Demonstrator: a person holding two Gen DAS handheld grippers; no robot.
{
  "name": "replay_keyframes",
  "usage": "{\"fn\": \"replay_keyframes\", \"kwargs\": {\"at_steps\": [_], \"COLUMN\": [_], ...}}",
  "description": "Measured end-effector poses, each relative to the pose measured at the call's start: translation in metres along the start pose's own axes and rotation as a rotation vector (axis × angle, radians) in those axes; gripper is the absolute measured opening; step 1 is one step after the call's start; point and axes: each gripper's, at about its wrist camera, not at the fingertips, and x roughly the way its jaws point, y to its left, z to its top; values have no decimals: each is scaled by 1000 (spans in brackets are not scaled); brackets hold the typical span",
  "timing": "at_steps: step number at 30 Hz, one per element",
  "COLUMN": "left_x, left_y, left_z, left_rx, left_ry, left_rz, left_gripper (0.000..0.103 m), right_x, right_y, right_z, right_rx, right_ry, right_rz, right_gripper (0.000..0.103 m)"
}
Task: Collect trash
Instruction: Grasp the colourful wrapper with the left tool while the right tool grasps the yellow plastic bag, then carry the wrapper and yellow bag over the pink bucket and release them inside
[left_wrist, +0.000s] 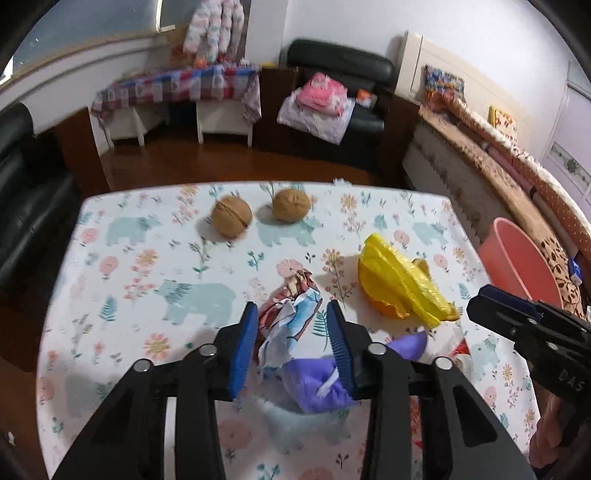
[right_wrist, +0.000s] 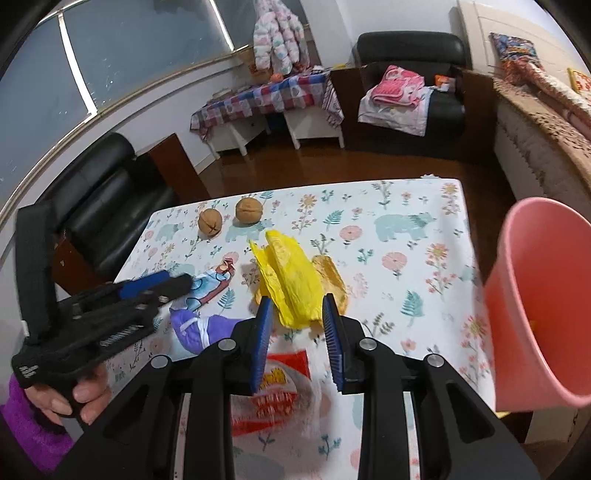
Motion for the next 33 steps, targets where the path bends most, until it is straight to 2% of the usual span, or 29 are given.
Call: {"fn": "replay_keyframes", "kwargs": {"at_steps": [2,6,10,12,13,14,16,18,22,33], "left_x": [12,20,23,24,23,23,21,17,6,-52], "left_y": [-1,0,1,4,5,5,8,9,11,-4], "left_z": [2,1,2,3,3,2,1,-1,-2,2], "left_rx": [7,17,21,17,15,16,9,8,-19,-64], "left_ry": [36,40,39,34,30,32,30,23,-6,-123], "left_rz": [-4,5,18,10,7,1,-1,-1,-10,12], "left_gripper": [36,36,29,23,12,7,7,6,6,6], "right_x": [9,29,47,53,55,55,54,52,43,-11], "right_y": [2,2,1,0,-1,-1,-1,-3,-4,5], "right_z": [5,13,16,15,15,14,12,12,11,10], "right_rx": [-11,-21,-28,-24,-21,-18,-13,-6,-7,10], "right_ry": [12,52,101,119,121,118,113,110,91,-16], "right_rz": [-2,-8,-19,-17,-13,-8,-2,8,14,77], "right_gripper": [28,28,28,28,28,28,28,20,14,14]}}
